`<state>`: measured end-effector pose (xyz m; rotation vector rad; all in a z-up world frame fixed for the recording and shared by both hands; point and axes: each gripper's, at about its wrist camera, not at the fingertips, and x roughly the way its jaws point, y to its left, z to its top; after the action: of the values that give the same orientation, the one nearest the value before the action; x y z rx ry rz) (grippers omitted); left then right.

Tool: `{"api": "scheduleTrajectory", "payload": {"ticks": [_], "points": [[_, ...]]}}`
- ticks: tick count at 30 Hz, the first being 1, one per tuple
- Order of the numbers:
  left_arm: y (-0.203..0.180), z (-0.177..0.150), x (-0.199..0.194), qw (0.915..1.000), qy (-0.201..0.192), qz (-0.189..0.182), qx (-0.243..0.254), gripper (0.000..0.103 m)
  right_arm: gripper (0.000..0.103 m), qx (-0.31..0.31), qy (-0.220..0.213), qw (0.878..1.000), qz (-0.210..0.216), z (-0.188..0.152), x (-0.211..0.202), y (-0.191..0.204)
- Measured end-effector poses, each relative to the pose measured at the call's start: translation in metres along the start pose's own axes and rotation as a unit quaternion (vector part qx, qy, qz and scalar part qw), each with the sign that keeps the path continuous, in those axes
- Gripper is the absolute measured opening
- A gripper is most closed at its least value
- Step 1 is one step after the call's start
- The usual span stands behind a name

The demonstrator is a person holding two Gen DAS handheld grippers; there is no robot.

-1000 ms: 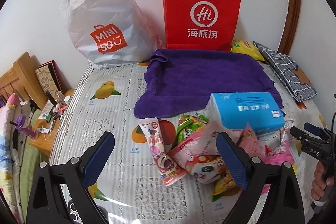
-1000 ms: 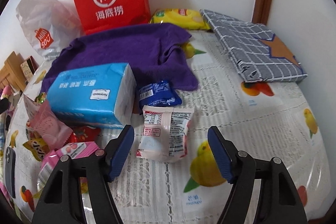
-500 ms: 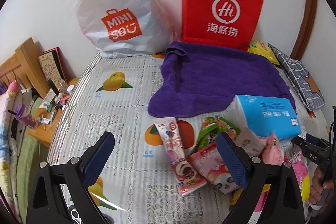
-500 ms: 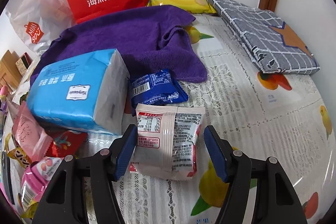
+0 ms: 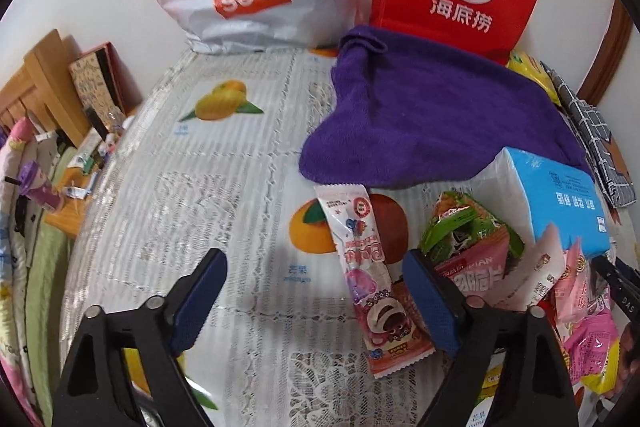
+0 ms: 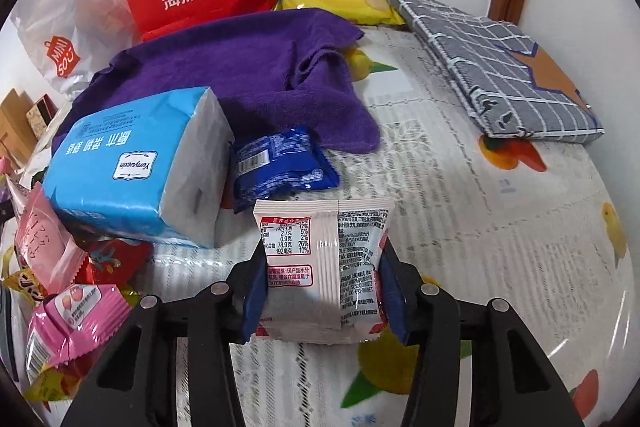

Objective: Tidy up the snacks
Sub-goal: 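Grasp the pink stick-shaped snack with the left tool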

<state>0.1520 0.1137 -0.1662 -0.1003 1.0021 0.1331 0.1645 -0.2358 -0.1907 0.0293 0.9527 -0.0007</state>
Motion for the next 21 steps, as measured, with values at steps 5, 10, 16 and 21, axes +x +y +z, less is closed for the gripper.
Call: {"api": "scheduleTrajectory", "payload": {"ticks": [5, 10, 16, 21], "points": [[-0.006, 0.003, 0.014, 0.9998, 0.017, -0.002, 0.009, 0.067, 0.05, 0.005, -0.009, 1.0, -0.008, 0.0, -0.011, -0.008], [-0.012, 0.002, 0.027, 0.9988, 0.038, -0.03, 0.011, 0.052, 0.05, 0.011, -0.012, 1.0, -0.017, -0.001, -0.017, -0.013], [-0.012, -0.004, 0.025, 0.9989, 0.033, -0.03, 0.014, 0.047, 0.05, 0.008, -0.012, 1.0, -0.018, -0.003, -0.018, -0.012], [-0.01, -0.006, 0.022, 0.9994, 0.024, -0.024, 0.012, 0.043, 0.05, 0.011, -0.009, 1.0, -0.008, -0.004, -0.018, -0.009]]}}
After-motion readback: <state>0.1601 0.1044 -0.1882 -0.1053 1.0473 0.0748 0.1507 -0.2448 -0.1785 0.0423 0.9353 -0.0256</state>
